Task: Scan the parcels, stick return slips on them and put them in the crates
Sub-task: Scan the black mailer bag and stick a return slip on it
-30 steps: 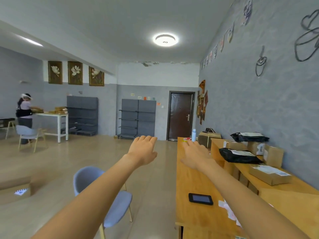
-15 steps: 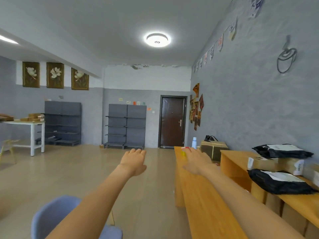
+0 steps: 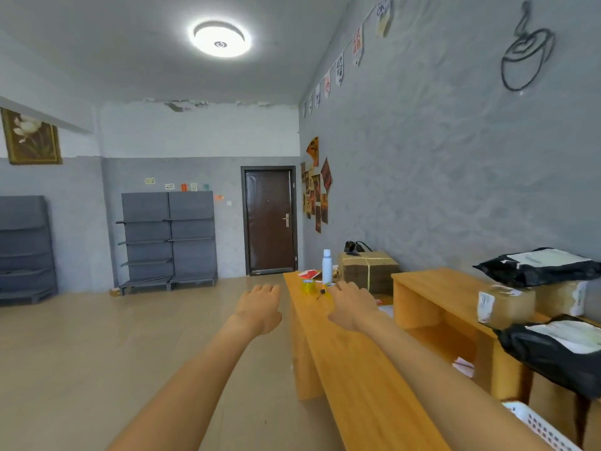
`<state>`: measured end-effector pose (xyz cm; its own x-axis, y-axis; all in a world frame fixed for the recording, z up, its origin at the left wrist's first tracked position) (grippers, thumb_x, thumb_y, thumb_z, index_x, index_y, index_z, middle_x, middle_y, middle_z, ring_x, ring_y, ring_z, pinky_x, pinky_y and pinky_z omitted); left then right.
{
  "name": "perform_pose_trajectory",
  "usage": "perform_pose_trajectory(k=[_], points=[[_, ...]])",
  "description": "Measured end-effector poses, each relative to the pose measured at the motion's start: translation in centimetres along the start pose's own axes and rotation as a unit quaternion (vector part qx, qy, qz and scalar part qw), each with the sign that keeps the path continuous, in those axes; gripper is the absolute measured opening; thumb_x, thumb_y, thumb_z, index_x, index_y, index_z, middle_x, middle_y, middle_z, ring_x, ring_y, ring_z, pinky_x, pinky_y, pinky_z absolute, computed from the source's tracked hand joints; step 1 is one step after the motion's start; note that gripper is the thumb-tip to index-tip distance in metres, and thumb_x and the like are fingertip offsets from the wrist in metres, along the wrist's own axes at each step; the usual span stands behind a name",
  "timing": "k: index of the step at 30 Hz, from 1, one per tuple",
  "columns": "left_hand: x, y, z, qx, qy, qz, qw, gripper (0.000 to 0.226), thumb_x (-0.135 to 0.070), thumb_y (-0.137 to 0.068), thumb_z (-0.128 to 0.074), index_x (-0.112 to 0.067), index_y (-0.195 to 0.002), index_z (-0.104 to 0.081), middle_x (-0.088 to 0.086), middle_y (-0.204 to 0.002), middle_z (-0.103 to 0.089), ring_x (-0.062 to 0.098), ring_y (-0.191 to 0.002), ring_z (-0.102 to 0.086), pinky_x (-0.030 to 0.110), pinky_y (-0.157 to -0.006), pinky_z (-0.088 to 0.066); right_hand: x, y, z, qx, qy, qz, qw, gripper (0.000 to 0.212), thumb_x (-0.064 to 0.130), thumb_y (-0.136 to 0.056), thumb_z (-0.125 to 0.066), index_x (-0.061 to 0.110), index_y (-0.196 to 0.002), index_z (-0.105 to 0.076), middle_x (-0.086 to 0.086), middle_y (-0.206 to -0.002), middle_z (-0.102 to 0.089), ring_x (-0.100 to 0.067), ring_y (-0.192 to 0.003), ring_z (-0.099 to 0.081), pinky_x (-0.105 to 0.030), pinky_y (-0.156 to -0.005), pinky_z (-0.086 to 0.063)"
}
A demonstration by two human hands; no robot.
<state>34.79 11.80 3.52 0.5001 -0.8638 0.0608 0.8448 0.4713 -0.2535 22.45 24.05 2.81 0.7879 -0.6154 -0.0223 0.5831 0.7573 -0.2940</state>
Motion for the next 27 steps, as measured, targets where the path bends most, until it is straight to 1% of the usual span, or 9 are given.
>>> perform_pose_trajectory(k=[4, 6, 8, 12, 15, 17, 21, 24, 27], points=[[-2.0, -10.4, -1.1, -0.004, 0.007, -0.051, 0.999, 0.055, -0.029, -0.097, -0.049, -0.014, -0.146, -0.031, 0.009, -0.150, -0.038, 0.029, -0.137, -0.035, 0.039, -0.111, -0.031, -4.0, -8.0, -1.4, -0.014, -0.002, -0.030, 0.999, 0.052, 0.029, -0.094, -0.054, 0.017, -0.142, -0.039, -0.007, -0.143, -0.043, -0.026, -0.128, -0.043, -0.040, -0.102, -0.041], [-3.6, -15.3, -1.7, -0.024, 0.024, -0.082, 0.996, 0.056, -0.031, -0.095, -0.050, -0.017, -0.147, -0.032, 0.007, -0.146, -0.043, 0.028, -0.133, -0.039, 0.039, -0.107, -0.036, -6.6, -11.0, -1.7, -0.017, 0.009, -0.046, 0.999, 0.054, 0.030, -0.095, -0.053, 0.017, -0.144, -0.036, -0.008, -0.144, -0.041, -0.027, -0.128, -0.041, -0.040, -0.101, -0.040], [-5.6, -19.6, -2.1, -0.043, 0.038, -0.122, 0.991, 0.051, -0.032, -0.095, -0.048, -0.017, -0.143, -0.037, 0.006, -0.140, -0.048, 0.028, -0.126, -0.045, 0.038, -0.099, -0.040, -9.4, -13.4, -2.0, -0.013, 0.013, -0.074, 0.997, 0.054, 0.032, -0.095, -0.052, 0.016, -0.144, -0.035, -0.008, -0.144, -0.040, -0.028, -0.130, -0.039, -0.041, -0.100, -0.039], [-10.5, -27.0, -4.0, -0.035, 0.069, -0.182, 0.980, 0.042, -0.031, -0.096, -0.049, -0.016, -0.135, -0.043, 0.009, -0.133, -0.053, 0.028, -0.119, -0.050, 0.038, -0.094, -0.042, -16.3, -15.4, -2.8, 0.008, 0.046, -0.133, 0.990, 0.053, 0.036, -0.093, -0.055, 0.016, -0.139, -0.040, -0.010, -0.140, -0.043, -0.030, -0.129, -0.039, -0.041, -0.100, -0.040], [-15.8, -32.4, -5.7, -0.026, 0.114, -0.219, 0.969, 0.048, -0.033, -0.094, -0.053, -0.017, -0.138, -0.042, 0.008, -0.136, -0.053, 0.027, -0.121, -0.051, 0.039, -0.097, -0.046, -23.0, -15.0, -2.3, 0.004, 0.080, -0.206, 0.975, 0.052, 0.032, -0.095, -0.053, 0.014, -0.141, -0.038, -0.010, -0.143, -0.041, -0.031, -0.132, -0.038, -0.040, -0.104, -0.036], [-20.5, -34.9, -6.9, -0.010, 0.120, -0.267, 0.956, 0.050, -0.031, -0.096, -0.051, -0.014, -0.142, -0.038, 0.010, -0.139, -0.050, 0.030, -0.124, -0.048, 0.043, -0.098, -0.044, -27.5, -13.8, -2.0, 0.011, 0.107, -0.258, 0.960, 0.051, 0.030, -0.096, -0.050, 0.014, -0.143, -0.037, -0.010, -0.144, -0.040, -0.032, -0.132, -0.038, -0.041, -0.104, -0.036], [-30.3, -38.9, -8.0, -0.020, 0.141, -0.380, 0.914, 0.056, -0.029, -0.097, -0.052, -0.012, -0.147, -0.032, 0.008, -0.147, -0.042, 0.030, -0.133, -0.041, 0.042, -0.102, -0.042, -35.7, -10.7, -1.3, 0.022, 0.153, -0.375, 0.914, 0.046, 0.024, -0.097, -0.047, 0.012, -0.140, -0.039, -0.011, -0.141, -0.041, -0.031, -0.131, -0.038, -0.044, -0.104, -0.037], [-37.4, -40.9, -7.9, -0.022, 0.150, -0.456, 0.877, 0.050, -0.026, -0.099, -0.049, -0.010, -0.144, -0.035, 0.010, -0.143, -0.045, 0.030, -0.131, -0.042, 0.041, -0.101, -0.041, -39.7, -8.1, 0.2, 0.010, 0.179, -0.456, 0.872, 0.048, 0.030, -0.096, -0.050, 0.013, -0.141, -0.040, -0.010, -0.141, -0.043, -0.029, -0.129, -0.041, -0.042, -0.102, -0.040], [-43.5, -42.5, -6.9, -0.017, 0.189, -0.518, 0.834, 0.049, -0.025, -0.100, -0.048, -0.008, -0.144, -0.036, 0.012, -0.145, -0.042, 0.031, -0.133, -0.039, 0.041, -0.105, -0.040, -42.6, -6.0, 1.7, 0.023, 0.199, -0.522, 0.829, 0.051, 0.028, -0.095, -0.050, 0.014, -0.142, -0.038, -0.009, -0.142, -0.042, -0.028, -0.132, -0.038, -0.041, -0.103, -0.037]])
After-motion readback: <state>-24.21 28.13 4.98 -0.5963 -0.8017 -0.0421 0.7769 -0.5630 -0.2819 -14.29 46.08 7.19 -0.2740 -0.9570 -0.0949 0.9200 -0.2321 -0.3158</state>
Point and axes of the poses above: each hand's wrist, its own y-axis away from the middle knuckle, its own z-axis out of the back of the hand, x = y × z, the point moved 6 cm from there along -y, towards the middle knuckle
